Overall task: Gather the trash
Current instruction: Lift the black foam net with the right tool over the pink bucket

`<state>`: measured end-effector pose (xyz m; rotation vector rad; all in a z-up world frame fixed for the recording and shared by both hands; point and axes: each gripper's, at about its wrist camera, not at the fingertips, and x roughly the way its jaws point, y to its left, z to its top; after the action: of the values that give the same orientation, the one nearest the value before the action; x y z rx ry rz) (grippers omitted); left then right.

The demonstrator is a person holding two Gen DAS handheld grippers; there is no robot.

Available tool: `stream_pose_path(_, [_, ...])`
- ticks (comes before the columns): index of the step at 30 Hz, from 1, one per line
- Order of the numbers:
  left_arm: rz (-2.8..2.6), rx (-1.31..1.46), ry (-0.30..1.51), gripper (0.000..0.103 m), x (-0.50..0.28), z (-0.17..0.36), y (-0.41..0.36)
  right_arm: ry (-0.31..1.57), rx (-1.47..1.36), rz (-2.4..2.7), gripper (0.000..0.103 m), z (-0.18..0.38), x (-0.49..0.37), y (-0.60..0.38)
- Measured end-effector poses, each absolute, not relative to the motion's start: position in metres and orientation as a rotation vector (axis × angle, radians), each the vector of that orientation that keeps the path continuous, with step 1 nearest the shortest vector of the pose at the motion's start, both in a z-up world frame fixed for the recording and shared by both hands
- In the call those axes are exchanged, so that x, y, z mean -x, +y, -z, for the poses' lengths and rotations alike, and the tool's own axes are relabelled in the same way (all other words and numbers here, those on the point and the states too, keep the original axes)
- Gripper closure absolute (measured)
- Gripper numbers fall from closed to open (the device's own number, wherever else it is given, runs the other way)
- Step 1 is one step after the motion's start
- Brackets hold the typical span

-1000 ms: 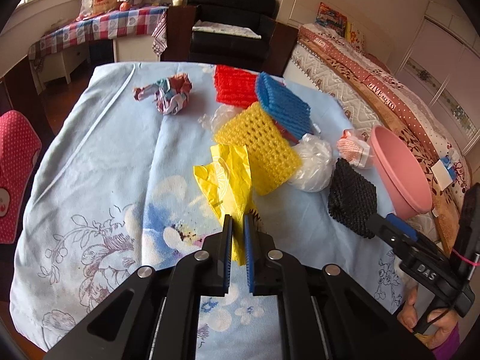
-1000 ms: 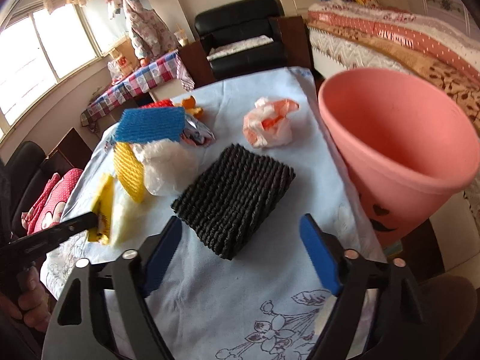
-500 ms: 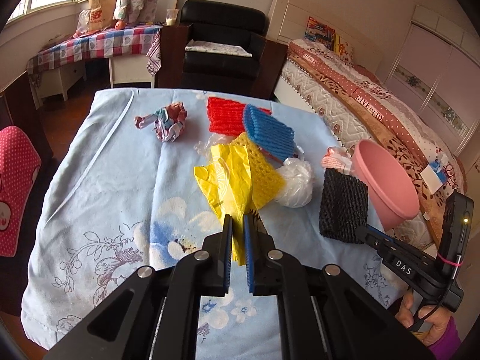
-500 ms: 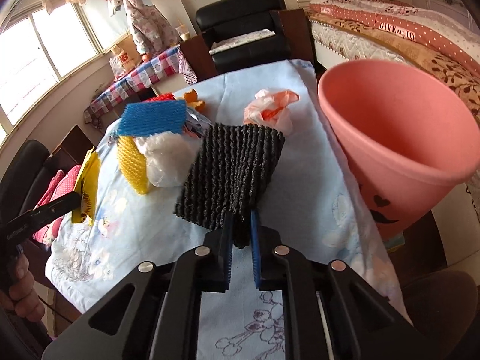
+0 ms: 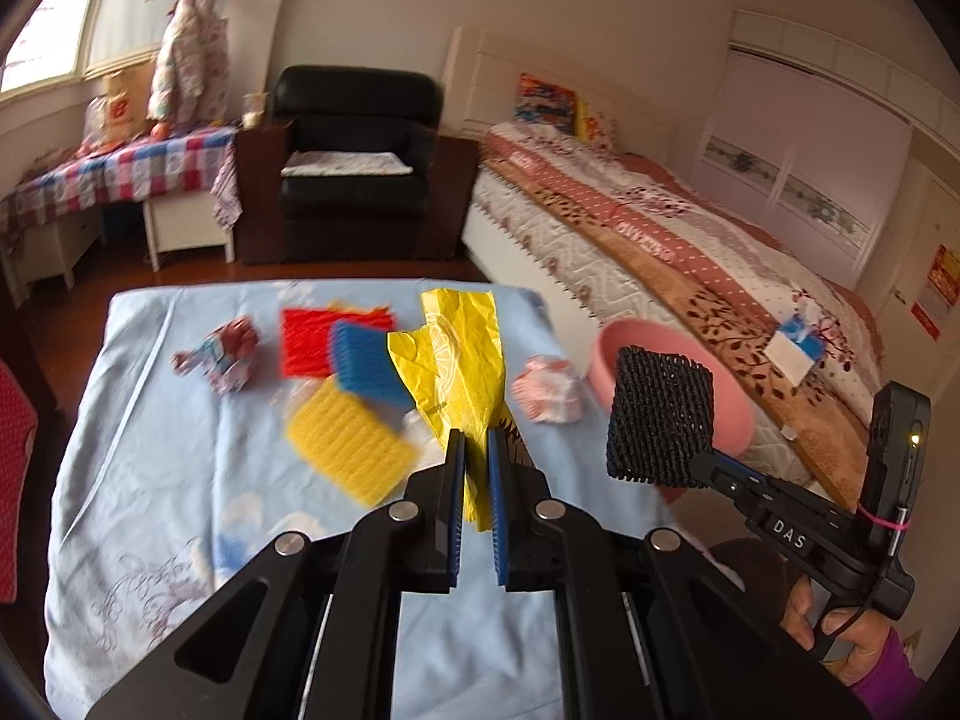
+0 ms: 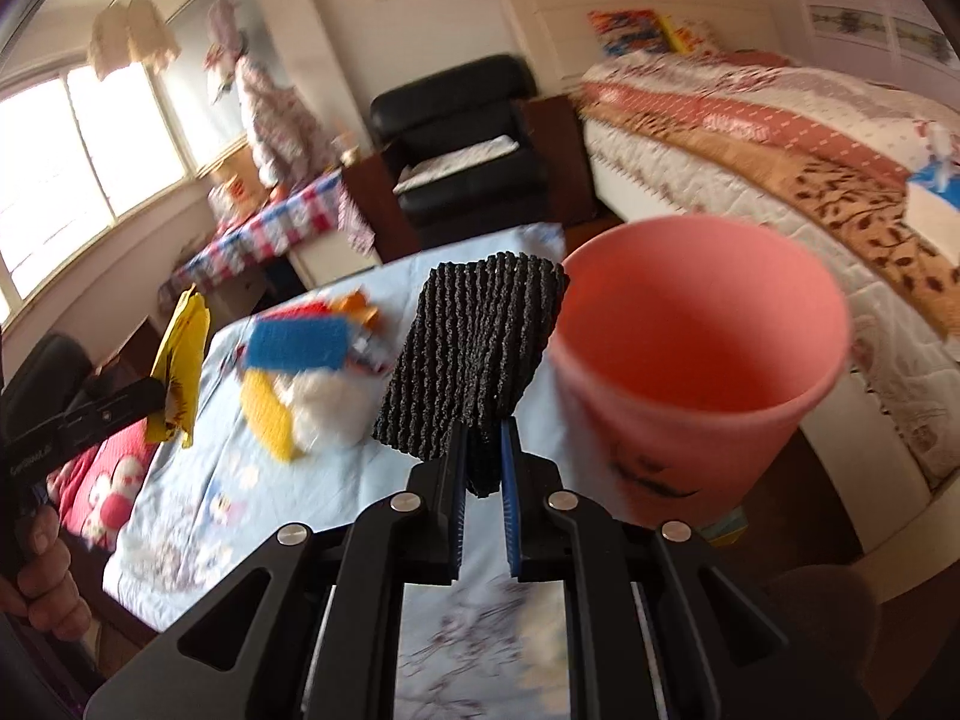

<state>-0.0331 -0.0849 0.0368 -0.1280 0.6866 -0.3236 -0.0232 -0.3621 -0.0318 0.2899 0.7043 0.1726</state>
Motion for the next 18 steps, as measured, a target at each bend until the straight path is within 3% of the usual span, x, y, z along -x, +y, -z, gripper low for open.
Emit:
stream_pose_path(9, [0.494,0.061,0.634,0.096,-0.003,-0.058,-0.174,0.645,-0.317,0.003,0.092,0.022,0.013,-0.419])
stream_pose_path(18, [0.620,0.018,0.686,0.096,-0.045,-0.036,-0.258,0.672,-0.318,0.125,0.092,0.034,-0.006,-0.460])
